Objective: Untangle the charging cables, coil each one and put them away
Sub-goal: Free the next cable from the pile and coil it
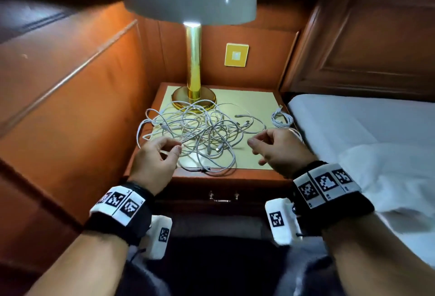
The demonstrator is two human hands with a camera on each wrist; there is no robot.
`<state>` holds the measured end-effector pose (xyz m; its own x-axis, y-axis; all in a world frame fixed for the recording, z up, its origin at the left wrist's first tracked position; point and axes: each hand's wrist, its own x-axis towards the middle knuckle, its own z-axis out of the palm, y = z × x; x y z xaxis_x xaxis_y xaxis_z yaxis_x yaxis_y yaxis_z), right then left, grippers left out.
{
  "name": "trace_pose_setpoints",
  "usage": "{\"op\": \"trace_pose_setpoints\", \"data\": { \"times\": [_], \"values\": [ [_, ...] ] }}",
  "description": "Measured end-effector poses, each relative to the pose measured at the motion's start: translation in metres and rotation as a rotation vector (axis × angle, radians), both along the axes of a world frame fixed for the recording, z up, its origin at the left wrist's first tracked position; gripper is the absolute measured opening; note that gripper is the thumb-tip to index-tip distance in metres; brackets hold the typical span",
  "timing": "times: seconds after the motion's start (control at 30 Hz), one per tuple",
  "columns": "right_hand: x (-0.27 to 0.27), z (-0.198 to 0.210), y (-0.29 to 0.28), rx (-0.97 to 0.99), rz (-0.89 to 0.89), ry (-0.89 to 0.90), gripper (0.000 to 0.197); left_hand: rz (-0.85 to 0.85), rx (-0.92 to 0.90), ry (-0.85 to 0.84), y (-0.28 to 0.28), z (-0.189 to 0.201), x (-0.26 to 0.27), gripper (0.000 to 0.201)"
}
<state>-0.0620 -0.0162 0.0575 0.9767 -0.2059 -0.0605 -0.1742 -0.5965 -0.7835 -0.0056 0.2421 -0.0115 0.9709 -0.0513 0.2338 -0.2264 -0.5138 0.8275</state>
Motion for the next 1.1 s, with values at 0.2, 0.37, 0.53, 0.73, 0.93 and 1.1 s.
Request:
{"op": "trace_pose_setpoints", "data": {
  "times": [0.2,0.37,0.53,0.73,0.93,1.1],
  "values": [
    [-0.020,0.003,0.017,0.104,-0.062,-0.019,0.017,-0.035,0.167,0.056,0.007,-0.004,-0.008,0.007],
    [0.014,-0.037,0.019,-0.034,-0.017,0.109,0.016,-0.116,0.281,-0.025,-0.004,-0.005,0.019,0.011],
    [0.074,-0.039,0.010,-0.075,-0.004,0.094,0.031,-0.083,0.310,-0.004,-0.015,-0.009,0.049,0.025],
    [0.103,-0.066,0.007,-0.152,0.109,0.287,0.029,-0.049,0.467,0.096,-0.019,-0.024,0.064,0.009],
    [0.104,-0.073,0.020,-0.144,0.191,0.306,0.031,-0.178,0.231,-0.054,-0.020,-0.020,0.052,0.015],
    [0.102,-0.077,0.038,-0.163,0.221,0.276,0.026,0.021,0.143,-0.325,0.005,-0.019,0.057,0.022]
  ]
}}
